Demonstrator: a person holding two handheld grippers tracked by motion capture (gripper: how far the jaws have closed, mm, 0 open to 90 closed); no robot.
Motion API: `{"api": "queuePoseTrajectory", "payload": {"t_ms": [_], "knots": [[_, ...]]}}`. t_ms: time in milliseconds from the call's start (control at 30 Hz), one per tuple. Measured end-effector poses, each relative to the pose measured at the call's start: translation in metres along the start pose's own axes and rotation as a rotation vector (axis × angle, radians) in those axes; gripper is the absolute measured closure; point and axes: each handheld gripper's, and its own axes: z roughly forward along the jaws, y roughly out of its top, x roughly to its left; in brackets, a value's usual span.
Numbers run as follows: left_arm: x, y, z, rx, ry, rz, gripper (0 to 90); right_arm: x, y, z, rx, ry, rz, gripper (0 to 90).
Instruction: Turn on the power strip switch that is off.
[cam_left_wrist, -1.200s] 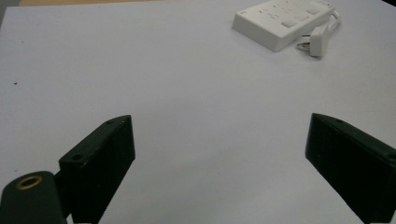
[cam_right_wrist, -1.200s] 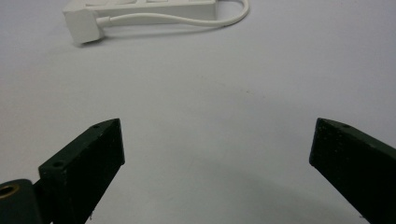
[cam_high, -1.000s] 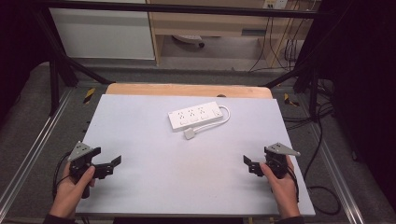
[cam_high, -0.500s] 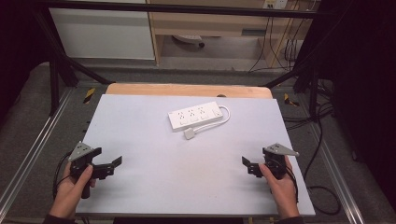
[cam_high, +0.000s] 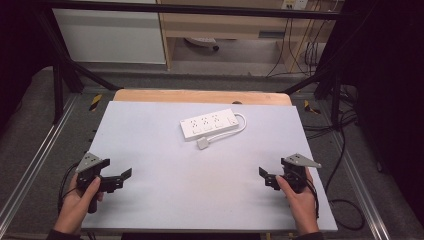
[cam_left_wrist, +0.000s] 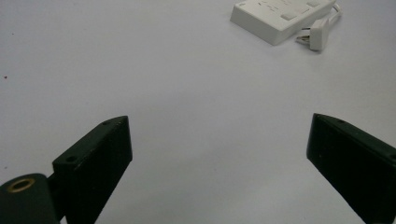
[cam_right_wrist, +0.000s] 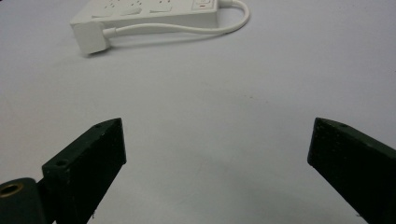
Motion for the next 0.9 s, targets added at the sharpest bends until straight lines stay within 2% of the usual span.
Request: {"api": "queuePoseTrajectory", "payload": {"t_ms": [100, 133, 300, 467, 633, 667, 733, 800, 900], "knots": [[0.0, 0.0, 0.0, 0.004, 0.0, 0.01, 6.9, 0.003, 0.001, -0.001, -0.01, 0.01, 0.012, 4.7], [0.0, 0.0, 0.0, 0.004, 0.002, 0.009, 6.9, 0.005, 0.003, -0.003, -0.026, 0.027, 0.027, 4.8], [0.001, -0.001, 0.0, 0.007, 0.004, 0.001, 7.0, 0.01, 0.006, -0.002, -0.046, 0.053, 0.034, 4.8], [0.0, -0.001, 0.0, 0.006, 0.004, 0.001, 7.0, 0.022, 0.019, 0.005, -0.03, 0.069, -0.001, 4.7], [0.001, -0.001, 0.0, 0.007, 0.006, -0.001, 7.0, 0.025, 0.029, 0.012, -0.02, 0.075, -0.014, 4.5], [0.002, -0.001, 0.0, 0.009, 0.006, -0.003, 7.1, 0.027, 0.037, 0.014, -0.019, 0.079, -0.025, 4.6], [0.002, -0.001, 0.0, 0.01, 0.007, -0.003, 7.0, 0.029, 0.04, 0.015, -0.018, 0.082, -0.03, 4.6], [0.001, -0.001, 0.0, 0.008, 0.005, -0.003, 7.1, 0.032, 0.052, 0.017, -0.027, 0.103, -0.035, 4.7], [0.0, -0.002, 0.0, 0.013, 0.008, 0.004, 7.1, 0.033, 0.062, 0.021, -0.021, 0.089, -0.064, 4.6]]}}
